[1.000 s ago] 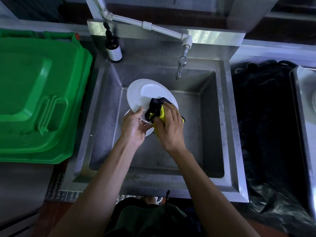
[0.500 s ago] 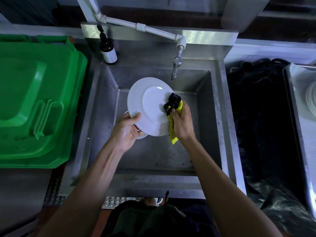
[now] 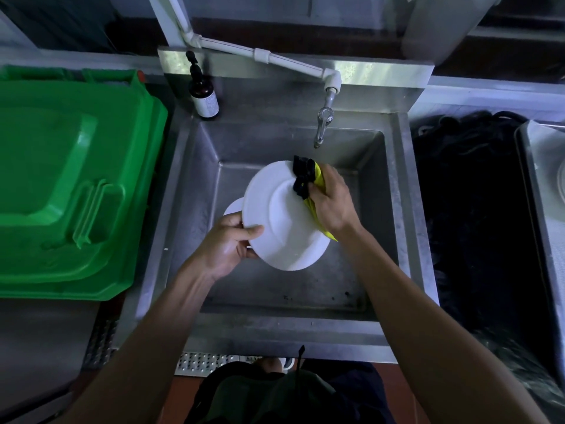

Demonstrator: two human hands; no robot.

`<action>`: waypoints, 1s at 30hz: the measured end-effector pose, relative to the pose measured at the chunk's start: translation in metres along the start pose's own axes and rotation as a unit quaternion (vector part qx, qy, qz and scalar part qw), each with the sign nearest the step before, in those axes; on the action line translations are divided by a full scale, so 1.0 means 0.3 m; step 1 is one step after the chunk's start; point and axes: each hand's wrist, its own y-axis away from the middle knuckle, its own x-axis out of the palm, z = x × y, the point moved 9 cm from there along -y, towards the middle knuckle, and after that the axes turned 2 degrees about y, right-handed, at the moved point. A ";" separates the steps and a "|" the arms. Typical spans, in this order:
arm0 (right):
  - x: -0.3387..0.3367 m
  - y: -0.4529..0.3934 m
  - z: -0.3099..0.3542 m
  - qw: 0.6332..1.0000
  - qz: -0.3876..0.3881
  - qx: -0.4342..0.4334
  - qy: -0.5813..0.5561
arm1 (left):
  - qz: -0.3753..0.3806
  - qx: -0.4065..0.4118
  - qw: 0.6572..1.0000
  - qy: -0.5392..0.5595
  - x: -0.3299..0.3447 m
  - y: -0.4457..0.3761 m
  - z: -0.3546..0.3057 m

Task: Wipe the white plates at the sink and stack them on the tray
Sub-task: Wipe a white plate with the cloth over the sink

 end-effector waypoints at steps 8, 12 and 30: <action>0.043 0.012 0.105 0.993 0.017 -0.084 0.080 | 0.005 0.010 1.000 -0.029 0.012 -0.002 -0.025; 0.074 0.035 0.150 0.985 0.026 -0.133 0.103 | 0.004 0.010 0.999 -0.040 0.017 -0.012 -0.029; 0.153 0.128 0.191 0.967 0.074 -0.212 0.123 | 0.017 0.004 0.999 -0.043 0.019 -0.016 -0.017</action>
